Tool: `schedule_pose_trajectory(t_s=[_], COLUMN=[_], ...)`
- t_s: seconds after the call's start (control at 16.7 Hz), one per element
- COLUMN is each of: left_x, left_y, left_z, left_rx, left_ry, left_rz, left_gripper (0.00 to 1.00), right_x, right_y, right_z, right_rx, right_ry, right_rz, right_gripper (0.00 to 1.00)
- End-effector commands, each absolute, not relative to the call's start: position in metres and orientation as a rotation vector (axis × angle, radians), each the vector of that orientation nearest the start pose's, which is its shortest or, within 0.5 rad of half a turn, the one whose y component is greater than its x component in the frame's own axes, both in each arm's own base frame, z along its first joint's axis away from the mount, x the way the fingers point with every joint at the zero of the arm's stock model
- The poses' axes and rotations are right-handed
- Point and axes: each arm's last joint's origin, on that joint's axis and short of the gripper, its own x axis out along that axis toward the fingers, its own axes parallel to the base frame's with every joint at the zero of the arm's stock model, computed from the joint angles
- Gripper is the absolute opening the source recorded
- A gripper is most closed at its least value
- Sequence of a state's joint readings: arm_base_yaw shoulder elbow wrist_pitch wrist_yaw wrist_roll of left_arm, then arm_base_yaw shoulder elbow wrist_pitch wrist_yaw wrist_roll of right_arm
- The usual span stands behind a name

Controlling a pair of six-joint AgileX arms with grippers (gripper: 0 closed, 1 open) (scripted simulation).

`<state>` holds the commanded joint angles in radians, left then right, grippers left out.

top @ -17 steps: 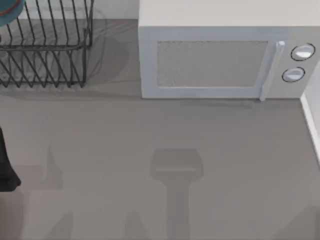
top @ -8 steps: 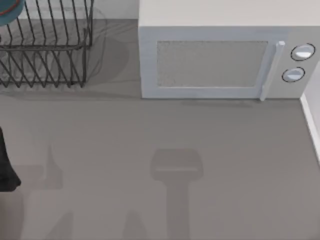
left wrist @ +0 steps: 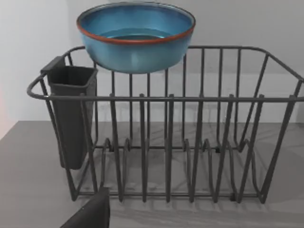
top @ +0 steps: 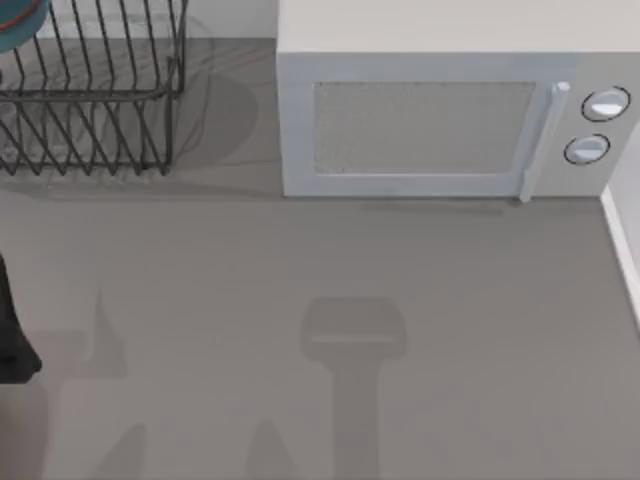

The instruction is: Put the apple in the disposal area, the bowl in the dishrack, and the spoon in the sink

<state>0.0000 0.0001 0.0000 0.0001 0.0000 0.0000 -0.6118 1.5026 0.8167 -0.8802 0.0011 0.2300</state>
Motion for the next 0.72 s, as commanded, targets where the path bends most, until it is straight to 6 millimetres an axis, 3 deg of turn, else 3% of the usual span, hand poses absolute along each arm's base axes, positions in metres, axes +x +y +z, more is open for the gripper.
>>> schedule_pose_trajectory(t_s=[0.36,0.66,0.72], left_x=[0.106,0.106,0.106], left_y=[-0.001,-0.001,-0.001], left_z=[0.16,0.16,0.16], left_rx=[0.0,0.0,0.0], left_ry=[0.0,0.0,0.0], left_rz=[0.0,0.0,0.0], left_gripper=[1.0,1.0,1.0], right_x=[0.191,0.19,0.19], right_y=[-0.133,-0.133,-0.133], right_z=[0.097,0.093,0.093], right_rx=[0.656,0.656,0.656], right_ry=[1.461,1.464,1.464], right_rz=[-0.66,-0.66,-0.66], right_gripper=[1.0,1.0,0.92])
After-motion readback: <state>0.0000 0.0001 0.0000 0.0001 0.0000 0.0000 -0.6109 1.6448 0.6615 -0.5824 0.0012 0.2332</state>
